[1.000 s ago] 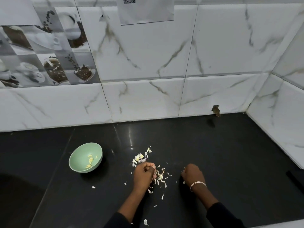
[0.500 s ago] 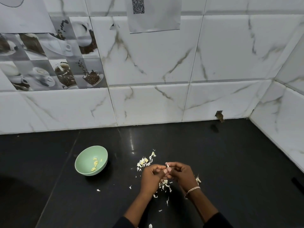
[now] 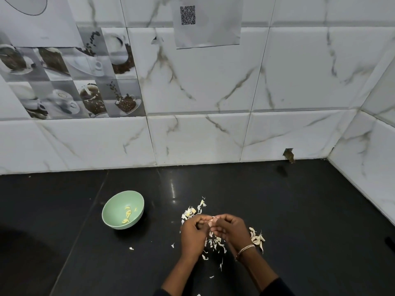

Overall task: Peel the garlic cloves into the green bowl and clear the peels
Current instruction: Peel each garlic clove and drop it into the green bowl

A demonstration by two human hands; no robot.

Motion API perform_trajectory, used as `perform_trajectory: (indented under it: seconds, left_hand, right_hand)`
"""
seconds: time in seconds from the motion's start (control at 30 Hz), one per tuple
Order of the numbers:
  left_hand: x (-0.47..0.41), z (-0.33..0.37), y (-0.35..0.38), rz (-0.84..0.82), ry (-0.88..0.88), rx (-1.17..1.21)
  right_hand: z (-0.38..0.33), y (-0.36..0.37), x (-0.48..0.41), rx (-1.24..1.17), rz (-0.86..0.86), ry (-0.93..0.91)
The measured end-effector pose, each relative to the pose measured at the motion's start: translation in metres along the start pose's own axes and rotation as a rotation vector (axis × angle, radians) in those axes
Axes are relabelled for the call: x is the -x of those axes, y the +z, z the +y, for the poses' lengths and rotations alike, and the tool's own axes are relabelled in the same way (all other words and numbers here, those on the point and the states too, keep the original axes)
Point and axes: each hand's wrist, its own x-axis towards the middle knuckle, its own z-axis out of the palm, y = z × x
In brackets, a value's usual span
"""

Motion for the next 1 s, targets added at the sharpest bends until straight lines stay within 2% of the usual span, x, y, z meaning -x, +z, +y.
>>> perform_trajectory:
  seconds: [0.23, 0.47, 0.63, 0.7, 0.8, 1.0]
  left_hand:
    - [0.002, -0.001, -0.008, -0.001, 0.024, -0.117]
    - [0.005, 0.000, -0.007, -0.043, 0.038, -0.368]
    - [0.003, 0.004, -0.003, -0.058, -0.080, -0.390]
    - [-0.001, 0.007, -0.004, -0.057, -0.150, -0.328]
    - [-0.005, 0.013, -0.003, -0.096, -0.296, -0.058]
    - [-0.012, 0.022, -0.009, -0.088, -0.408, 0.422]
  right_hand:
    - [0.000, -0.002, 0.001, 0.126, -0.068, 0.008]
    - [0.003, -0.004, 0.000, 0.776, 0.024, -0.271]
    - [0.008, 0.006, 0.001, 0.861, 0.122, -0.414]
    - [0.009, 0.008, 0.000, 0.880, 0.149, -0.436]
    - [0.007, 0.009, -0.002, 0.839, 0.223, -0.472]
    - [0.010, 0.003, -0.017, 0.804, 0.198, -0.337]
